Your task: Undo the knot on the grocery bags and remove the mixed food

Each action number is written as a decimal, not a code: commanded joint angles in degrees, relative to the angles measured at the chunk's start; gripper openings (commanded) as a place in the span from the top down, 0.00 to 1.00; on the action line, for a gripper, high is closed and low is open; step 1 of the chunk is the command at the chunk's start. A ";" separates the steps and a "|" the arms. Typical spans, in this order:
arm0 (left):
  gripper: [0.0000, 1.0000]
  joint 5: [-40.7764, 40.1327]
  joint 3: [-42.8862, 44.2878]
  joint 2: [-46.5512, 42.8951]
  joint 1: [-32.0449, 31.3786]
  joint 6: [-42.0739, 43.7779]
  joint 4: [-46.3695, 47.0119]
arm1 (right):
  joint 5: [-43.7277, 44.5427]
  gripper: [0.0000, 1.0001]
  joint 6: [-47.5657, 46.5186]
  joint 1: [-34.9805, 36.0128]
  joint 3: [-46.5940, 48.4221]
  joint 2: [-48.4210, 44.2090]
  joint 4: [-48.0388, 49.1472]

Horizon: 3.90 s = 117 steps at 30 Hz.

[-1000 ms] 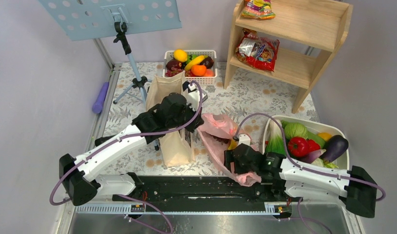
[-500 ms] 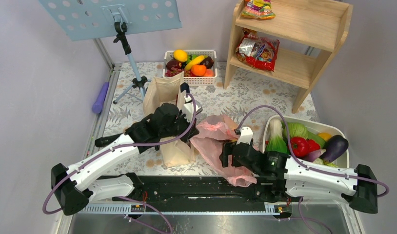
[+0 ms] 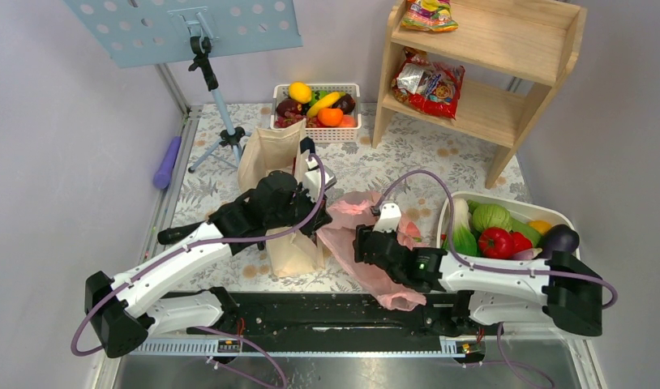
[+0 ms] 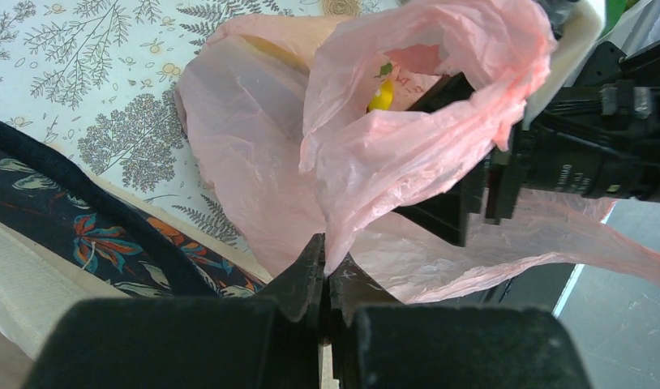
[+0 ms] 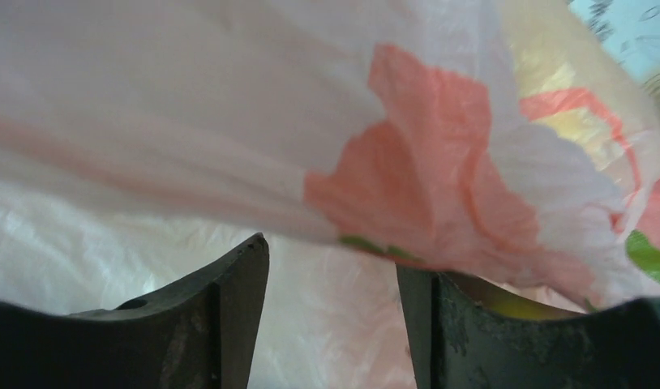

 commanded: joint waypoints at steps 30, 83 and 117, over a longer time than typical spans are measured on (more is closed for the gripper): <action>1.00 3.26 -0.32 -0.92 -0.24 0.00 1.71 | 11.07 0.18 4.68 -11.29 11.94 27.52 2.90; 0.09 -1.28 2.70 -3.74 -0.13 1.41 2.04 | -14.85 1.00 -5.95 -12.79 6.12 -28.75 -0.10; 0.22 24.48 10.72 -1.06 -5.05 -3.92 21.39 | -43.68 1.00 0.57 -12.79 34.15 -17.29 5.50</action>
